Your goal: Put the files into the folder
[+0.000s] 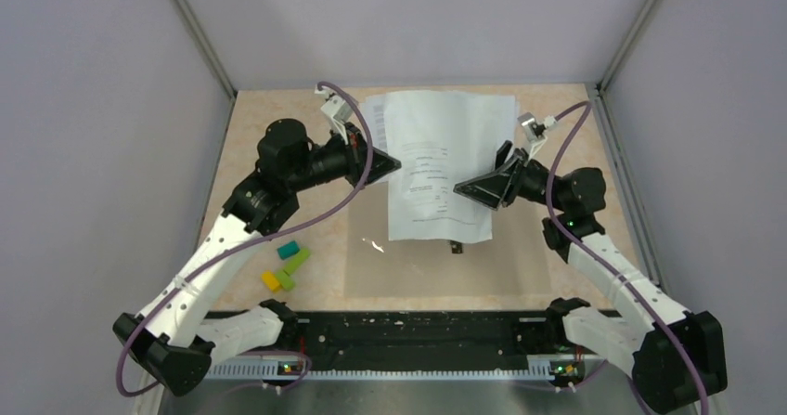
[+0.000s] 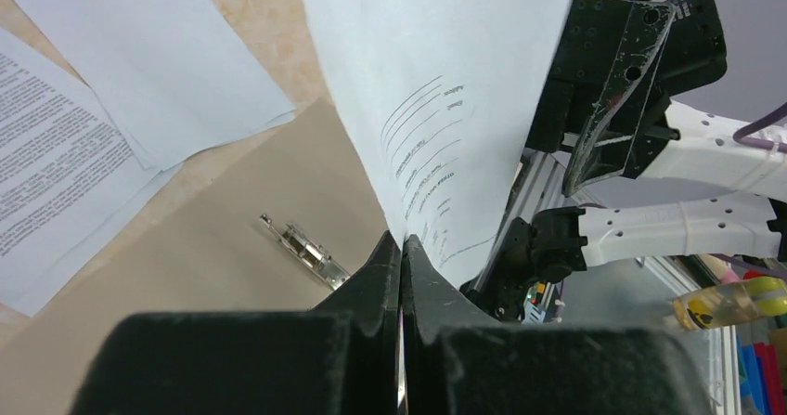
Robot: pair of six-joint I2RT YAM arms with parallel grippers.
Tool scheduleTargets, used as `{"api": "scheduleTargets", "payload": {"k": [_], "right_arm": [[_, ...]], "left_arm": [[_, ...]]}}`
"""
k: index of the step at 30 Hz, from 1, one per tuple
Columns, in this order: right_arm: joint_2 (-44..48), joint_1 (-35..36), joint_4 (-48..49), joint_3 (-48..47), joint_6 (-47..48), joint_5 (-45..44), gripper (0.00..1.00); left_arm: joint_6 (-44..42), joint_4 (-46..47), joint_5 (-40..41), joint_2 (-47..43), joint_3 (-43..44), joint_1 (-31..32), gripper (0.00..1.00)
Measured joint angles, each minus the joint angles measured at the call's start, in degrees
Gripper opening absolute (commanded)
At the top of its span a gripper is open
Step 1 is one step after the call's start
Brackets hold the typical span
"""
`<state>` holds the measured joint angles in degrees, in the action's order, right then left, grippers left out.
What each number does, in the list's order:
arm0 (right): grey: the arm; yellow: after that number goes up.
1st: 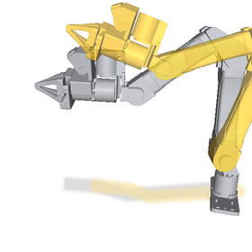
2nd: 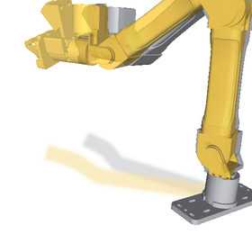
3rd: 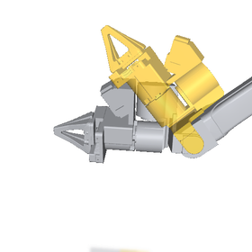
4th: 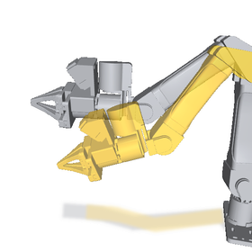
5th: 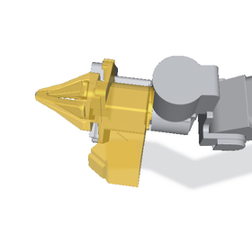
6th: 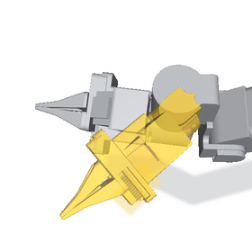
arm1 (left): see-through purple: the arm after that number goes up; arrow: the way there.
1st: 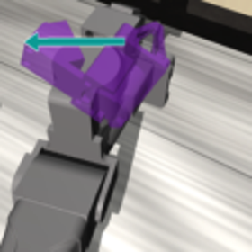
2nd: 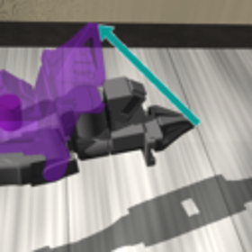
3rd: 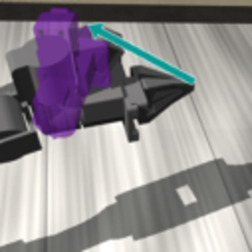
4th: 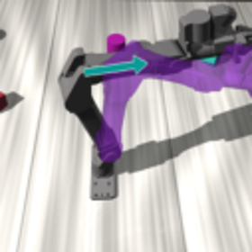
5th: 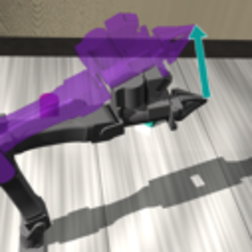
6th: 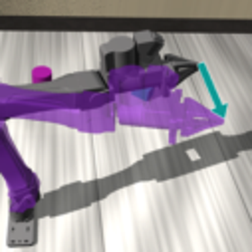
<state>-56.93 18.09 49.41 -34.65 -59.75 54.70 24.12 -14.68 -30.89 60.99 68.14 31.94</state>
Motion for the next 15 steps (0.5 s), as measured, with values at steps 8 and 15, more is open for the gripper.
{"api": "scheduleTargets", "payload": {"k": [8, 15], "right_arm": [[3.0, 0.0, -14.4, 0.0, 6.9, -1.5, 0.53], [3.4, 0.0, -25.1, 0.0, 13.2, -4.3, 0.37]], "left_arm": [[-0.1, -0.3, 2.4, 0.0, -0.4, -0.1, 0.00], [0.0, -0.3, 3.1, 0.0, -1.5, -0.5, 0.00]]}}
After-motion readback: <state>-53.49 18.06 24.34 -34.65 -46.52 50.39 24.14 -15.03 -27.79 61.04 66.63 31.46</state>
